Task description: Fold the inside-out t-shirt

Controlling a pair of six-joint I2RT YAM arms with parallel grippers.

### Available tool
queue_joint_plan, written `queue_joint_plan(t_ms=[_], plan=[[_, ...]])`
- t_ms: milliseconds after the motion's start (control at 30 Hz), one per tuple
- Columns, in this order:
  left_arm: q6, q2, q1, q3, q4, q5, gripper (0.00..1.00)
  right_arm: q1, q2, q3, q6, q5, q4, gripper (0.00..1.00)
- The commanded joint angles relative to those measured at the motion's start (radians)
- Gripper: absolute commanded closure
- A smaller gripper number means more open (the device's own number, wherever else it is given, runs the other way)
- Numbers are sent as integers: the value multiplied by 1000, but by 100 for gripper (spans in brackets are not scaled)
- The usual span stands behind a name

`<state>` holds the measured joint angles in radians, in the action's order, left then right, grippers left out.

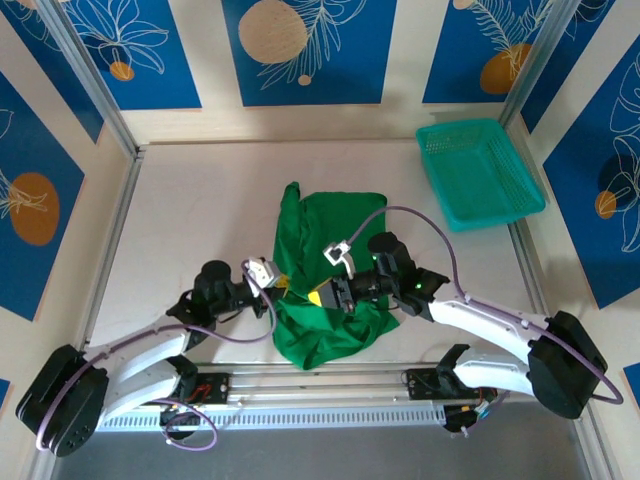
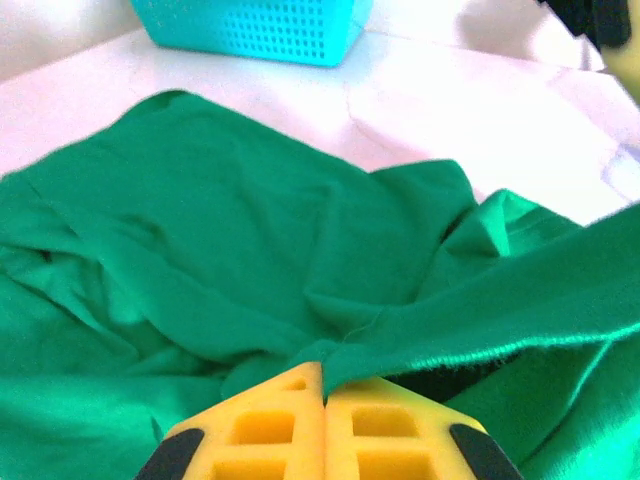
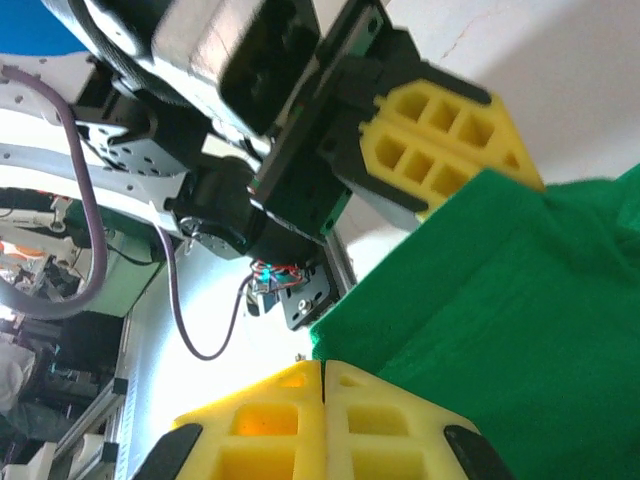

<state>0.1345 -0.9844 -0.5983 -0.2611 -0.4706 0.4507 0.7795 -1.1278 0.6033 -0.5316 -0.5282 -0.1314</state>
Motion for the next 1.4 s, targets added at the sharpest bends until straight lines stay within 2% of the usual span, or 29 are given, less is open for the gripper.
queue_joint_plan(t_ms=[0, 33, 67, 100, 167, 267, 333, 433, 533, 600, 667, 767, 867, 1033, 1100, 1233, 1367], plan=[[29, 38, 3, -32, 66, -2, 100, 12, 45, 20, 65, -10, 79, 100], [28, 48, 3, -33, 72, 0, 100, 12, 53, 17, 73, 23, 101, 100], [11, 63, 3, -42, 91, -10, 100, 13, 62, 12, 80, 90, 135, 96], [-29, 81, 3, -58, 128, -38, 100, 14, 74, 10, 81, 188, 178, 89], [-109, 115, 2, -108, 220, -92, 100, 22, 99, 4, 92, 352, 248, 83], [-226, 149, 2, -192, 350, -173, 100, 91, 143, 16, 182, 495, 311, 75], [-263, 156, 2, -278, 474, -157, 100, 153, 181, 17, 262, 581, 314, 73], [-337, 138, 2, -395, 637, -125, 100, 241, 233, 20, 424, 659, 312, 70], [-391, 102, 0, -487, 780, -104, 100, 332, 267, 40, 648, 645, 332, 66], [-447, 77, -5, -555, 893, -144, 100, 414, 271, 67, 812, 622, 352, 63], [-482, 64, -13, -584, 960, -178, 100, 468, 247, 96, 868, 651, 337, 60], [-482, 62, -30, -587, 992, -215, 100, 479, 156, 111, 807, 734, 241, 58], [-475, 70, -35, -592, 1030, -270, 100, 473, 51, 103, 701, 836, 164, 48], [-540, 79, -35, -593, 1049, -366, 100, 455, -59, 44, 469, 832, 3, 43], [-626, 67, -35, -584, 1026, -351, 100, 500, -141, 58, 344, 937, -80, 35], [-728, 37, -37, -542, 958, -322, 100, 564, -357, 145, 163, 1107, -152, 35], [-784, 25, -42, -536, 975, -359, 100, 576, -547, 284, 46, 1273, -73, 31]])
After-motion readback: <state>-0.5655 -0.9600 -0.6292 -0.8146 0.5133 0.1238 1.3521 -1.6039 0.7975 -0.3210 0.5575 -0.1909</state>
